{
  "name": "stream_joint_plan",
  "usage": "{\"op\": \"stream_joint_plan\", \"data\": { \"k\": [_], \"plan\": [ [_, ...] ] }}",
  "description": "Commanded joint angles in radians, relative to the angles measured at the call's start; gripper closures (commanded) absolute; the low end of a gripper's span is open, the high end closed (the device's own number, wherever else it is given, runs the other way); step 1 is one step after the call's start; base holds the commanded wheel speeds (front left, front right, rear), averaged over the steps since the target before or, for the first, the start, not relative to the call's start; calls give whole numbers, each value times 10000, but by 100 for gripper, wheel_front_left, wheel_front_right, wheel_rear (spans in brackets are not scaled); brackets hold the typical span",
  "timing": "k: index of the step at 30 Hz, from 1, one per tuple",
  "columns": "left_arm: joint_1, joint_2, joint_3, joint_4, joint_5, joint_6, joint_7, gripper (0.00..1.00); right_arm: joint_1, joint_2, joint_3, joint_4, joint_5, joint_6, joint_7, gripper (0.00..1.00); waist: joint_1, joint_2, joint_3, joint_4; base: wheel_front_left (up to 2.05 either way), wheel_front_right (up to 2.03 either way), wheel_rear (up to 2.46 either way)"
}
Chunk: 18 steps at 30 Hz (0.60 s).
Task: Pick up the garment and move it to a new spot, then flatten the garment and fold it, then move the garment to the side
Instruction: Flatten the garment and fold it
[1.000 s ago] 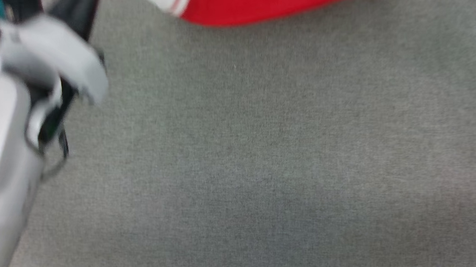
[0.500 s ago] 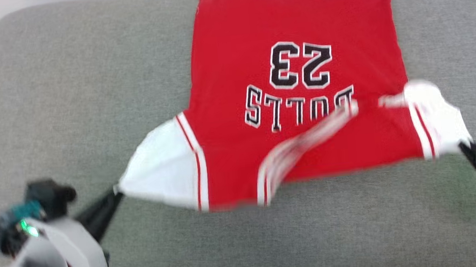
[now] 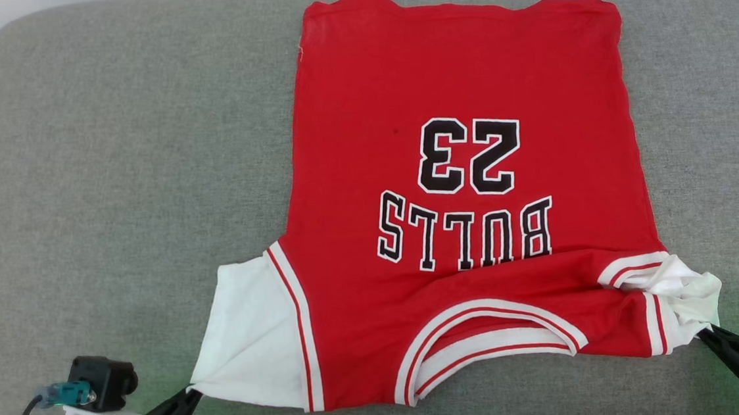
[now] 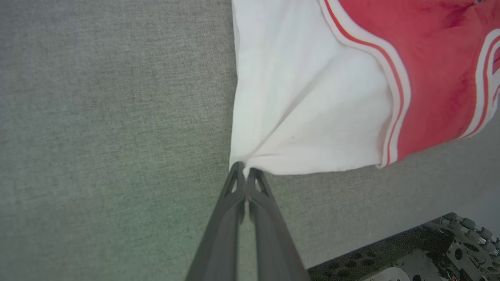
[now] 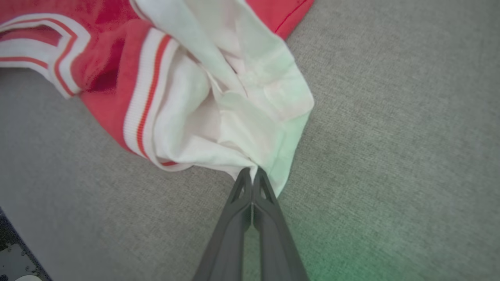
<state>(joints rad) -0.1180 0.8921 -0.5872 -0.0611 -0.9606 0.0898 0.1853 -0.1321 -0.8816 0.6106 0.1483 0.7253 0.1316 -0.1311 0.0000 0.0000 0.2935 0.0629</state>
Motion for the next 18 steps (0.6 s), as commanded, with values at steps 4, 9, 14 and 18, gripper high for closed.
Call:
{"op": "stream_joint_plan", "data": {
  "k": [4, 9, 14, 18],
  "plan": [
    [124, -80, 60, -36, -89, 103, -112, 100, -206, -36, 150, 347, 614, -23, 239, 0, 0, 0, -3, -8, 0, 0, 0],
    [55, -194, 57, -91, -54, 157, -178, 100, -428, -345, -129, -210, 1217, -18, 398, 0, 0, 0, -10, 18, 0, 0, 0],
    [11, -288, 21, -202, 32, 221, -263, 100, -313, -712, -1065, -1049, 1828, -18, 456, 0, 0, 0, 21, 96, 0, 0, 0],
    [-165, -482, -74, -392, 185, 256, -361, 100, -752, -534, -2918, -1488, 1481, -17, 906, 0, 0, 0, 180, 312, 0, 0, 0]
  ]
}}
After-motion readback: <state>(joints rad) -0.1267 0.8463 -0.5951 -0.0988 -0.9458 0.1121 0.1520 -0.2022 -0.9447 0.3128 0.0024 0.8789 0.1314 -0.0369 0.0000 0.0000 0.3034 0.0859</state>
